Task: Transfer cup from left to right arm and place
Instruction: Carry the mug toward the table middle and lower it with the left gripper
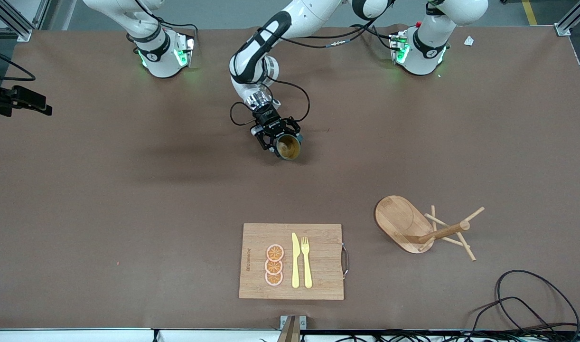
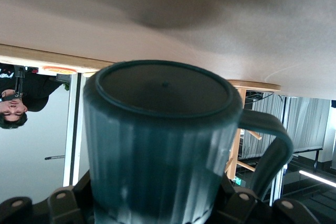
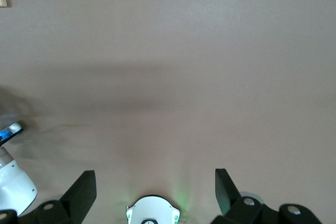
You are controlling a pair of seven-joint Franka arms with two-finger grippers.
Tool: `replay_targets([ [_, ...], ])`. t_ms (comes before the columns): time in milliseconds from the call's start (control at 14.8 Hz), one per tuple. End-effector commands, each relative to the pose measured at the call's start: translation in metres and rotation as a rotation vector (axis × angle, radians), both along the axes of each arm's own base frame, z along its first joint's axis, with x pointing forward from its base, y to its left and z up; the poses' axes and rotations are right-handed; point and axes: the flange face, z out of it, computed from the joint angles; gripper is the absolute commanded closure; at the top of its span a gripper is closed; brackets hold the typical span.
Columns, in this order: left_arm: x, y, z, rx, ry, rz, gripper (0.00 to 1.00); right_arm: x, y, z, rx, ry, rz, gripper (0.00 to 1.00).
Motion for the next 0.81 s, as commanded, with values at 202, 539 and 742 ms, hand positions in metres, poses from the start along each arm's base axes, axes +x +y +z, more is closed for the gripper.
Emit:
replay_targets([
  [202,-0.002,-0.007,-0.007,-0.011,-0.054,-0.014,0.75,0.003,-0.003,0.000,-0.004,0.003,0.002,0.00],
  [539,-0.010,-0.008,-0.019,-0.028,-0.041,-0.027,0.70,0.003,-0.003,-0.001,-0.002,0.005,0.002,0.00],
  [742,-0.016,-0.009,-0.025,-0.054,-0.042,-0.031,0.65,0.003,-0.003,-0.001,-0.002,0.005,0.002,0.00],
])
